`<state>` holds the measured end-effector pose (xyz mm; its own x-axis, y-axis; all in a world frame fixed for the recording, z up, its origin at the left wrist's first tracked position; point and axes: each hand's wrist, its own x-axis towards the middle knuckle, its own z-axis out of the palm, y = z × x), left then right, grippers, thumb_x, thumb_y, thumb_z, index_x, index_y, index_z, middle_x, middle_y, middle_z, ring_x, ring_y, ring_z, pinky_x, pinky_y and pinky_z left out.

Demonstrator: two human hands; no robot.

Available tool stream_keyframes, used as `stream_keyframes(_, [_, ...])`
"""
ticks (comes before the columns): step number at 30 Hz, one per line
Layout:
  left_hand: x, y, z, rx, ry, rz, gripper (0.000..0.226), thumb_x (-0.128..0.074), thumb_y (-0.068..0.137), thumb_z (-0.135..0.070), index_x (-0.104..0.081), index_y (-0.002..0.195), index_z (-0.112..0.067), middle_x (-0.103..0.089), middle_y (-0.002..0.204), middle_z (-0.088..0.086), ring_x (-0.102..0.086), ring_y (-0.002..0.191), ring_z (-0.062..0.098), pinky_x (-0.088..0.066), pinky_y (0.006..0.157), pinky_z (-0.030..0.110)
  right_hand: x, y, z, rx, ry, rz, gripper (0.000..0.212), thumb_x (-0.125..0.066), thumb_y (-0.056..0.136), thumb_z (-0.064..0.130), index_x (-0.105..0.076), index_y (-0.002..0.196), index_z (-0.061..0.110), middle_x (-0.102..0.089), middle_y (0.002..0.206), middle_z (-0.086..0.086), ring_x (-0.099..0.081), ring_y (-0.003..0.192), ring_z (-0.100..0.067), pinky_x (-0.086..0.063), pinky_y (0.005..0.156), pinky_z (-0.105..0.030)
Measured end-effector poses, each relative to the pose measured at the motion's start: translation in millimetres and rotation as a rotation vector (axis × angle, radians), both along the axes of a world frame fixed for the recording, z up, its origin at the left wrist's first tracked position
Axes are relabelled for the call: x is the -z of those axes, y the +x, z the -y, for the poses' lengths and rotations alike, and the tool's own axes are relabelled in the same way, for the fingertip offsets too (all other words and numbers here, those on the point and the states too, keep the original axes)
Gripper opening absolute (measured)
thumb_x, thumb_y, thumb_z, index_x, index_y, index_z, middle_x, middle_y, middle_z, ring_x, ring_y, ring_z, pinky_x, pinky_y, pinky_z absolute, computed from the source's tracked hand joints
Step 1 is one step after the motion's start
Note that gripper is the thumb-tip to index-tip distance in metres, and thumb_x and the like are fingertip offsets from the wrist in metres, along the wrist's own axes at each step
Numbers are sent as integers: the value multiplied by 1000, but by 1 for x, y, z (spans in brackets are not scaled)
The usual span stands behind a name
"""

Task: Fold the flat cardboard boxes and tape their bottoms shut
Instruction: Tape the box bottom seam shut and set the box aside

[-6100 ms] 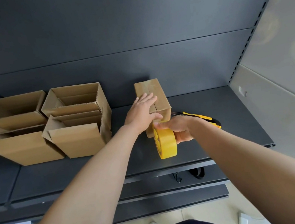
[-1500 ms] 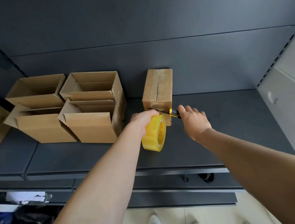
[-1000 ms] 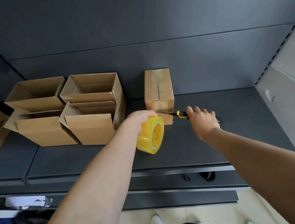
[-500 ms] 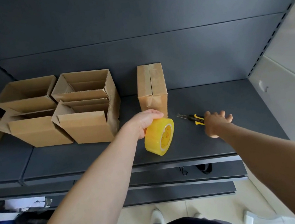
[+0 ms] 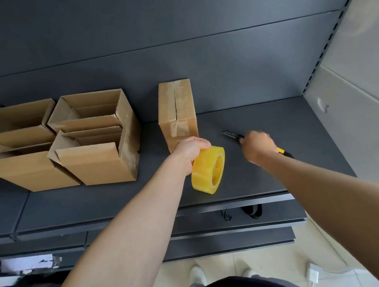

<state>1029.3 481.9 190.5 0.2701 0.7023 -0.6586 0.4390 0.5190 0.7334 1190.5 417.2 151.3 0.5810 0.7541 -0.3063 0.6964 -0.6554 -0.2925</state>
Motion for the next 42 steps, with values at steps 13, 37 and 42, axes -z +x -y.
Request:
stream_keyframes(13, [-14, 35, 20, 3, 26, 170, 6, -56, 94, -3, -55, 99, -3, -59, 93, 11, -60, 88, 25, -52, 76, 38, -44, -7, -17, 654, 47, -1103, 21, -54, 95, 30, -58, 87, 12, -57, 74, -3, -51, 56, -14, -38, 41, -20])
stream_keyframes(37, [-30, -2, 16, 82, 384, 84, 10, -53, 92, -6, -59, 85, -9, -62, 81, 9, -61, 63, 20, -58, 62, 28, -20, -49, -13, 44, -123, -15, 26, -57, 88, 14, -42, 67, 12, -49, 70, -3, -51, 66, -21, -39, 52, -26])
stream_keyframes(42, [-42, -23, -5, -178, 688, 42, 8, -56, 92, -17, -59, 86, -13, -59, 76, -2, -55, 58, 13, -52, 60, 28, -9, -57, -14, -11, -168, 1, 26, -64, 86, 19, -47, 70, 9, -45, 64, -4, -53, 70, -23, -39, 48, -26])
